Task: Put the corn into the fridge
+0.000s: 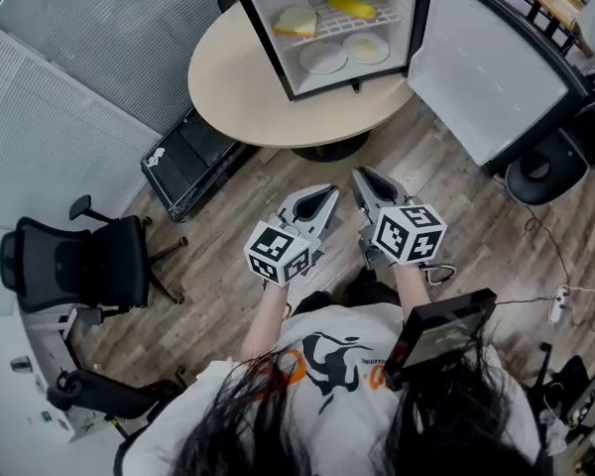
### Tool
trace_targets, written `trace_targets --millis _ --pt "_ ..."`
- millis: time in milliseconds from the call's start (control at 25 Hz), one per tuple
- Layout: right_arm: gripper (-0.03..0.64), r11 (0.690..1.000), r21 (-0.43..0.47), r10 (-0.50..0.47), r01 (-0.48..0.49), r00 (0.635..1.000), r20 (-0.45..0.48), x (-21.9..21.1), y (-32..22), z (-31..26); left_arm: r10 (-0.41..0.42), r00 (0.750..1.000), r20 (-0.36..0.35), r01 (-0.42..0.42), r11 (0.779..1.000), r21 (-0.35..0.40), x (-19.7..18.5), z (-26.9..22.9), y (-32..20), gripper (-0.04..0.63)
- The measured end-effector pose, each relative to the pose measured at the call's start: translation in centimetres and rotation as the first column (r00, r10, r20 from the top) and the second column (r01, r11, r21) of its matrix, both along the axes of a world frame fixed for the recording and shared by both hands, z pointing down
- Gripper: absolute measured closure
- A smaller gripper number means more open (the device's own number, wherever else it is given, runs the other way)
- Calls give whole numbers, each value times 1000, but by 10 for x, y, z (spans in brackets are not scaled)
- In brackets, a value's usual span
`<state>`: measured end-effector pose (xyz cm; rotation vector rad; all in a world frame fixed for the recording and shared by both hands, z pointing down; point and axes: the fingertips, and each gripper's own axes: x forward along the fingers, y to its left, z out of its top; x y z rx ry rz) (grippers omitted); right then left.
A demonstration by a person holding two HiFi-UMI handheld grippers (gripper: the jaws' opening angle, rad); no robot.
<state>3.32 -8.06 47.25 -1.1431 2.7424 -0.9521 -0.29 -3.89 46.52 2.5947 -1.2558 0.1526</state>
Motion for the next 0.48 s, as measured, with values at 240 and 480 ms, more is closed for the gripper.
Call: trace_targets --millis 240,480 --pt "568 1000 -3 6 -6 1000 -16 -21 38 0 -5 1000 -18 5 1000 6 -25 -1 37 583" --pt "571 1000 -24 -2 1 1000 -30 -44 77 8 -9 999 -39 9 1000 8 -49 1 67 583"
